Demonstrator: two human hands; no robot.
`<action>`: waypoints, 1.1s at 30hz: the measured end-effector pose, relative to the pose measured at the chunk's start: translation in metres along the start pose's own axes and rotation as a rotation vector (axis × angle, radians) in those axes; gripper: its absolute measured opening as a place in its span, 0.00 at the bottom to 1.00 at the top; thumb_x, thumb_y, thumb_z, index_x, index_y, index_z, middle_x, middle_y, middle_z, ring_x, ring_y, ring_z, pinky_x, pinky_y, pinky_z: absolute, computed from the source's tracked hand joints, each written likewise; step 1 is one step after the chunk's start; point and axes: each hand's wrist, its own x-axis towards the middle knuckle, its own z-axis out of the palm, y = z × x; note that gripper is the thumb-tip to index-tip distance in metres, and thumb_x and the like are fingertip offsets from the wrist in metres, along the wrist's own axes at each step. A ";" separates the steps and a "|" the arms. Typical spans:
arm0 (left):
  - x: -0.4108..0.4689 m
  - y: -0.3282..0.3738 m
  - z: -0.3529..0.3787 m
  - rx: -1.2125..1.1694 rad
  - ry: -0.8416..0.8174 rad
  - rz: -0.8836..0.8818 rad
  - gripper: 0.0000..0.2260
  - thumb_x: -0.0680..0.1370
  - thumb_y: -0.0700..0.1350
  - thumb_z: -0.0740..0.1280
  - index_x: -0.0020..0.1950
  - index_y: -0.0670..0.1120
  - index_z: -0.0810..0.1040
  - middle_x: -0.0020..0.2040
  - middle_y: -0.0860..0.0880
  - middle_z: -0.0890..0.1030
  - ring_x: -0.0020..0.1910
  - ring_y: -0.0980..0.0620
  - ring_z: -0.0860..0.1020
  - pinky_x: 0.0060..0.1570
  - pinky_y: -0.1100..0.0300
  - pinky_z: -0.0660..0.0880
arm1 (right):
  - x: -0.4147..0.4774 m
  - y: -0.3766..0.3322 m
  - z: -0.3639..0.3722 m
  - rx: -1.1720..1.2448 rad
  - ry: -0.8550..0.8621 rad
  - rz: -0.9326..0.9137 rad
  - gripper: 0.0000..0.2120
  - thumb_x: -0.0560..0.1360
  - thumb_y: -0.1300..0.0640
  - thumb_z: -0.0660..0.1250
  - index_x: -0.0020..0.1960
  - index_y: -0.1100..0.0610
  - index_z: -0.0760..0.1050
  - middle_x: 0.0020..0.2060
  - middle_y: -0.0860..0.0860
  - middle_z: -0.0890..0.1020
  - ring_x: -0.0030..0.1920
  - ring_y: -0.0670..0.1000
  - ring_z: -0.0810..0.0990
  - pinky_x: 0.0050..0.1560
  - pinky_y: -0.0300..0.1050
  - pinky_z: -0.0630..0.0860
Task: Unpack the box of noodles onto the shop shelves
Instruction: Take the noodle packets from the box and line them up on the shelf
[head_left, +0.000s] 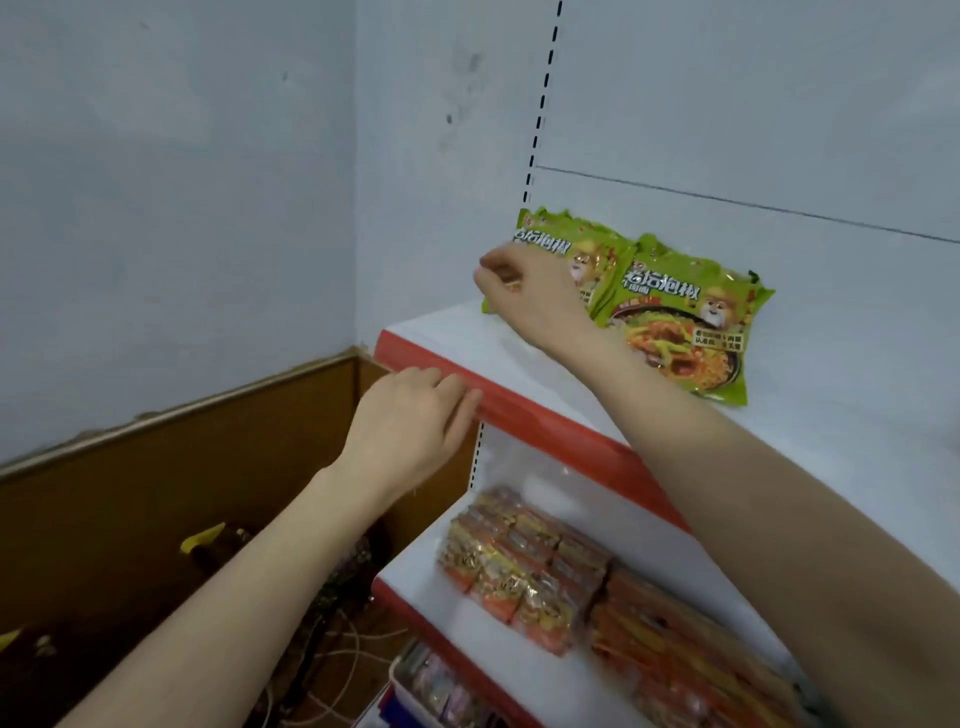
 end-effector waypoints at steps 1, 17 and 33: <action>-0.017 -0.003 -0.003 -0.003 -0.004 -0.003 0.21 0.79 0.53 0.51 0.40 0.43 0.79 0.32 0.47 0.79 0.31 0.46 0.77 0.29 0.52 0.73 | -0.009 -0.015 0.008 0.040 0.012 -0.022 0.10 0.75 0.58 0.64 0.52 0.62 0.79 0.48 0.55 0.83 0.49 0.52 0.81 0.54 0.44 0.73; -0.397 -0.038 0.078 -0.027 -0.736 -0.086 0.10 0.67 0.49 0.69 0.28 0.45 0.76 0.22 0.48 0.74 0.20 0.48 0.73 0.18 0.62 0.68 | -0.342 0.003 0.225 -0.116 -0.652 0.443 0.13 0.79 0.54 0.57 0.56 0.59 0.76 0.50 0.57 0.81 0.50 0.57 0.79 0.44 0.46 0.73; -0.615 0.038 0.273 -0.015 -1.209 -0.141 0.15 0.75 0.53 0.67 0.50 0.41 0.77 0.46 0.42 0.80 0.44 0.43 0.80 0.37 0.57 0.75 | -0.667 0.145 0.350 -0.058 -0.952 0.986 0.15 0.79 0.53 0.60 0.56 0.64 0.73 0.47 0.59 0.79 0.48 0.59 0.78 0.40 0.43 0.68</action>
